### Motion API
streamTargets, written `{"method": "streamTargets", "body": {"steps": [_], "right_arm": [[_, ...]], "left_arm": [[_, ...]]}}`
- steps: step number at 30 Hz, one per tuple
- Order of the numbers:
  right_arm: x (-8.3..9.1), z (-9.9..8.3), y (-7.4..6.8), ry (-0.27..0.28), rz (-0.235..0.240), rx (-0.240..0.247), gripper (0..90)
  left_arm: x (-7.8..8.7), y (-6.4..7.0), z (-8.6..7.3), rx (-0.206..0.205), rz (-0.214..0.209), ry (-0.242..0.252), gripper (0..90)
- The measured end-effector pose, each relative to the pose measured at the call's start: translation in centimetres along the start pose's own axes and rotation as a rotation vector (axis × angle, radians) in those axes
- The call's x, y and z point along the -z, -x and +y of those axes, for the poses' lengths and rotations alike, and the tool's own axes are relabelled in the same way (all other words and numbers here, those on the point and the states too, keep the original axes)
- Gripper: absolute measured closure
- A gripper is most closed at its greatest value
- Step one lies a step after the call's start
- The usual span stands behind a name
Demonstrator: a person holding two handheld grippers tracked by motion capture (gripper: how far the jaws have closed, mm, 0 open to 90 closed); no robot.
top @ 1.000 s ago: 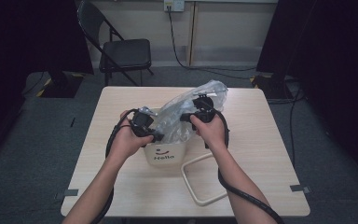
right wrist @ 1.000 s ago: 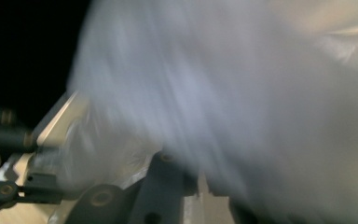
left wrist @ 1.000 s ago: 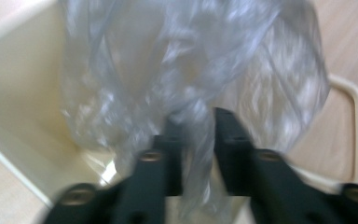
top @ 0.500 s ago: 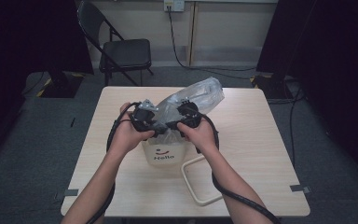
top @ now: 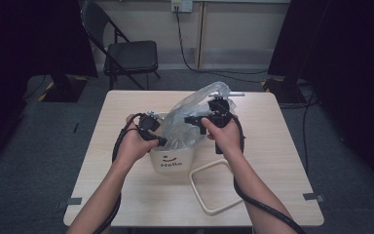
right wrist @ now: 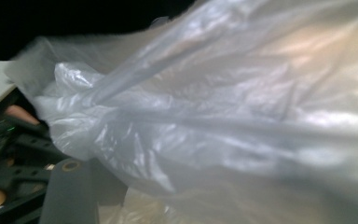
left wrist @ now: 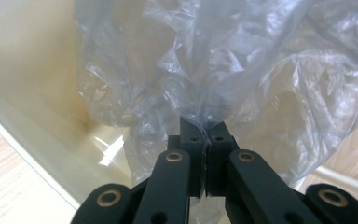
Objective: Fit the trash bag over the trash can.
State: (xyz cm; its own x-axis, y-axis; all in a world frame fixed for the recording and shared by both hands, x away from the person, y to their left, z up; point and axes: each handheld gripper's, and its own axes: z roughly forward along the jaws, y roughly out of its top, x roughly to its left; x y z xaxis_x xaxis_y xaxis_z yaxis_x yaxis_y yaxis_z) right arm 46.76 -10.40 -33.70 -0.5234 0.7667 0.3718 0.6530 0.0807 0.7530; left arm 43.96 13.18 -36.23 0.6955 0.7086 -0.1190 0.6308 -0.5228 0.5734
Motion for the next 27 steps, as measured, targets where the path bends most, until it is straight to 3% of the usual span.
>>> {"method": "streamTargets", "body": {"steps": [3, 7, 11, 14, 20, 22, 25, 27], "right_arm": [[-1.5, -0.6, -0.3, -0.032, -0.006, 0.023, 41.6], [-3.1, -1.2, -1.0, -0.069, -0.059, 0.109, 52.9], [-3.7, -1.5, -1.4, -0.157, -0.109, 0.194, 74.9], [-3.2, -1.6, -0.8, -0.196, -0.105, 0.139, 86.2], [-1.5, -2.0, 0.3, -0.251, -0.109, 0.103, 89.8], [-1.0, -2.1, 0.5, -0.252, -0.099, 0.091, 90.0], [-0.7, -2.0, 0.5, -0.231, -0.076, 0.095, 90.0], [-0.8, -1.6, -0.1, -0.215, -0.055, 0.113, 89.9]], "left_arm": [[-0.2, 0.2, 0.0, 0.001, -0.010, 0.007, 89.1], [0.2, 0.0, -0.2, -0.006, 0.001, 0.026, 88.3], [0.5, -0.2, -0.3, -0.014, 0.019, 0.024, 88.6], [0.1, -0.2, -0.3, -0.009, 0.015, 0.026, 88.9], [-1.1, 0.6, -0.2, -0.016, -0.021, 0.012, 88.0], [-1.0, 1.0, 0.0, -0.021, -0.033, 0.041, 79.5], [-0.3, 1.6, 0.4, -0.035, -0.030, 0.108, 55.8], [0.4, 1.7, 0.7, -0.059, -0.006, 0.122, 39.7]]}}
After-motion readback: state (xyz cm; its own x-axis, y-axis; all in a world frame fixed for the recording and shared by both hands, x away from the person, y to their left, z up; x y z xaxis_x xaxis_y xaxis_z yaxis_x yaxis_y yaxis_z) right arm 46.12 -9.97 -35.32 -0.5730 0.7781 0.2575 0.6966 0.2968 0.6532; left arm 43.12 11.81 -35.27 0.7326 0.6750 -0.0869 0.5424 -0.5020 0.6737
